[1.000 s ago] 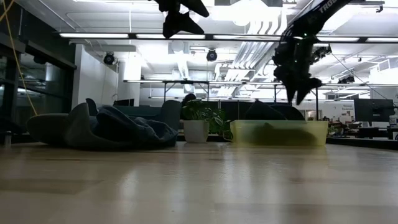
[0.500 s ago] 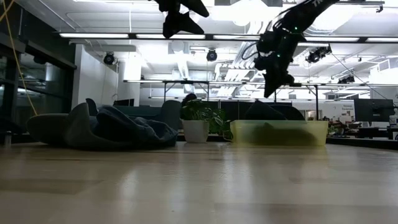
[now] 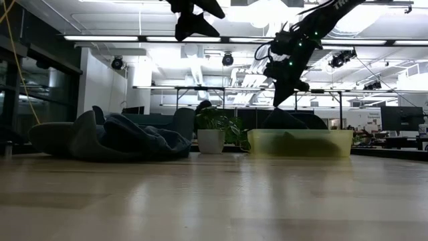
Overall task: Pick & Place hat
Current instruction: Put the right blue cap into the yellow bin
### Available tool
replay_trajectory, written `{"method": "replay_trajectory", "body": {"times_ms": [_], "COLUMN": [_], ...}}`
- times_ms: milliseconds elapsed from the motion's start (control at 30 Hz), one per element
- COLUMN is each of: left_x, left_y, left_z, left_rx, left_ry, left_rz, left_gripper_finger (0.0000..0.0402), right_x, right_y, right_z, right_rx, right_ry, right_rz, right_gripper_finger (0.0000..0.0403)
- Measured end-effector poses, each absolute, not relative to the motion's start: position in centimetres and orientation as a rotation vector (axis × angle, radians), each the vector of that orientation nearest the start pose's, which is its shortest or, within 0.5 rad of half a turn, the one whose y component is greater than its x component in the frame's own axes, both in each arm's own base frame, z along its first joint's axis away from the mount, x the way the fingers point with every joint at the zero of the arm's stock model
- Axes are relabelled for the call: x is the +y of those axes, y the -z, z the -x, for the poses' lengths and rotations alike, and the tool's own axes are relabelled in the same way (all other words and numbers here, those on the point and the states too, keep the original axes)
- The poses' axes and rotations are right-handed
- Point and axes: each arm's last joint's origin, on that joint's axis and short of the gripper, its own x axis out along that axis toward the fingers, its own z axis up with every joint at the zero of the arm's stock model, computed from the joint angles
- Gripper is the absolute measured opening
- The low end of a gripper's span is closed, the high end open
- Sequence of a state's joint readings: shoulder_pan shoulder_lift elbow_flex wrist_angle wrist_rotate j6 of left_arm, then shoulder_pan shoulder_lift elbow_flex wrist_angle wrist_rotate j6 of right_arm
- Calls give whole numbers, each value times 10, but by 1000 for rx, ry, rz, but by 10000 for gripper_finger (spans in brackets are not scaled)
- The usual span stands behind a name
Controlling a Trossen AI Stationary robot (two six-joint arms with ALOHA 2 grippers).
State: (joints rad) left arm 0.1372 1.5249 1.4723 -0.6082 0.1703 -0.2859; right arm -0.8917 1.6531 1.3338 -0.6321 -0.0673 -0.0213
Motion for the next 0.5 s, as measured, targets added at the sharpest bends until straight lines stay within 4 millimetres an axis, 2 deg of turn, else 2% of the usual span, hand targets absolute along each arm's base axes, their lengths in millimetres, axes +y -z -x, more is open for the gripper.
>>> {"method": "replay_trajectory", "body": {"times_ms": [200, 500], "left_x": [41, 41], "left_y": [-355, -355], "left_z": [-329, -329], "left_rx": [653, 653], "left_ry": [-70, -73], "left_rz": [374, 373], "left_gripper_finger": [211, 211], "right_x": [-269, -271], "right_y": [-250, -218], "right_z": [-220, -203], "right_rx": [846, 835], "right_ry": [774, 875], "right_rz": [-495, -590], "right_gripper_finger": [1, 0]}}
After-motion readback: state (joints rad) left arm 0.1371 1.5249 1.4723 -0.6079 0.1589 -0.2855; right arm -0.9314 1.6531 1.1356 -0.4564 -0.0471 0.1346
